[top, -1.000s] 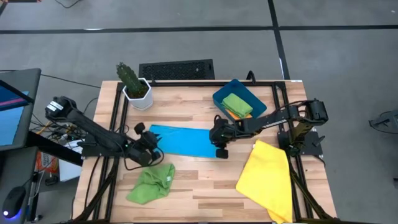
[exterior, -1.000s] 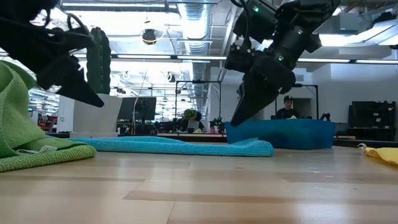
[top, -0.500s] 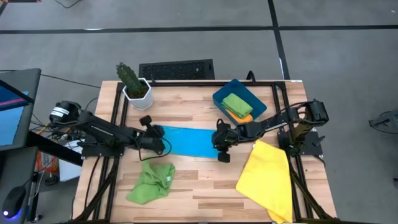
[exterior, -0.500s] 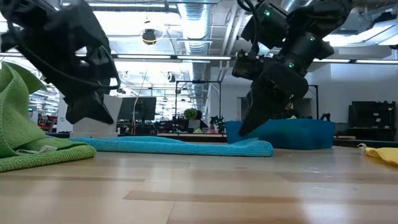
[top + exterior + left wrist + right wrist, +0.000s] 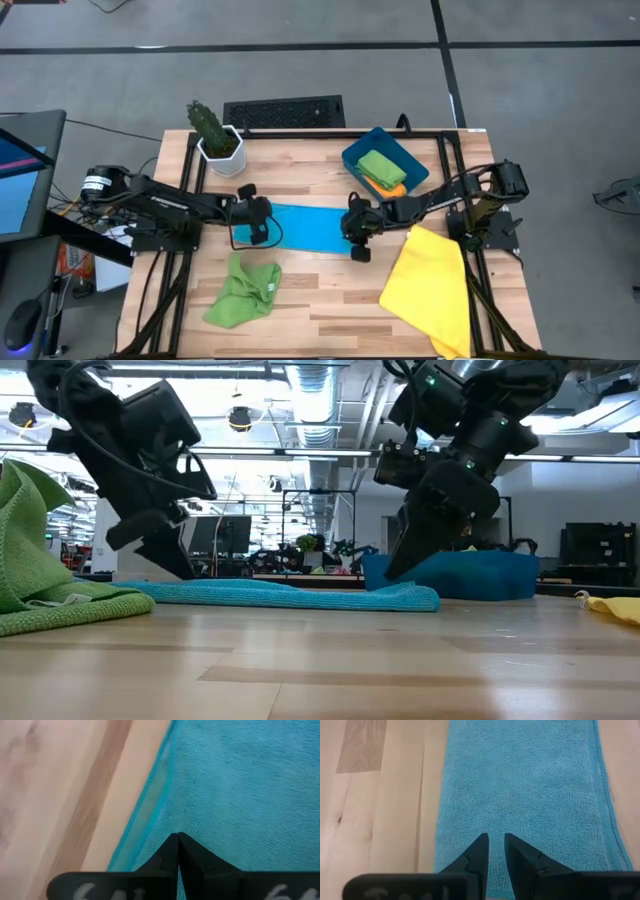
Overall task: Fold microfiber towels
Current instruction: Fold the blue microfiber towel
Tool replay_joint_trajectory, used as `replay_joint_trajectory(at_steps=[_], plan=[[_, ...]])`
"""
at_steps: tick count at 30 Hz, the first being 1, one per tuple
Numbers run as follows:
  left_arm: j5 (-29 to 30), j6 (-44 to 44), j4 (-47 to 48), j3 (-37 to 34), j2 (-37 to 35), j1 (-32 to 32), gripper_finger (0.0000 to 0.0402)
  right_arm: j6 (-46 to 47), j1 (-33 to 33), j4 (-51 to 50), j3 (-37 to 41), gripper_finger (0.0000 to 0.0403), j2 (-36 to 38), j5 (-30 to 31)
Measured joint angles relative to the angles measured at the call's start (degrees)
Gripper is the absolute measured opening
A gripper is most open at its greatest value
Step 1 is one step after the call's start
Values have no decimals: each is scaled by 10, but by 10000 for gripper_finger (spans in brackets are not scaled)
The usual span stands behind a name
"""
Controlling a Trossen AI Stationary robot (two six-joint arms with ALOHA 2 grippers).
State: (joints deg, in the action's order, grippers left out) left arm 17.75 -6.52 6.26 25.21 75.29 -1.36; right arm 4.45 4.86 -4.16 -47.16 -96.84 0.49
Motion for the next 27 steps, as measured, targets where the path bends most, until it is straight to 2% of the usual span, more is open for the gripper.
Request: replay_joint_trajectory(at_steps=[6, 13, 15, 22, 27], plan=[[-9, 14, 3, 0, 10, -18, 0, 0, 0, 0, 0, 86, 0, 0], [-3, 25, -13, 2, 58, -39, 0, 1, 0, -4, 0, 86, 0, 0], [11, 24, -16, 2, 60, -39, 0, 3, 0, -6, 0, 86, 0, 0], [115, 0, 28, -1, 45, -39, 0, 15, 0, -36, 0, 86, 0, 0], [129, -1, 36, -1, 45, -40, 0, 16, 0, -29, 11, 86, 0, 0]])
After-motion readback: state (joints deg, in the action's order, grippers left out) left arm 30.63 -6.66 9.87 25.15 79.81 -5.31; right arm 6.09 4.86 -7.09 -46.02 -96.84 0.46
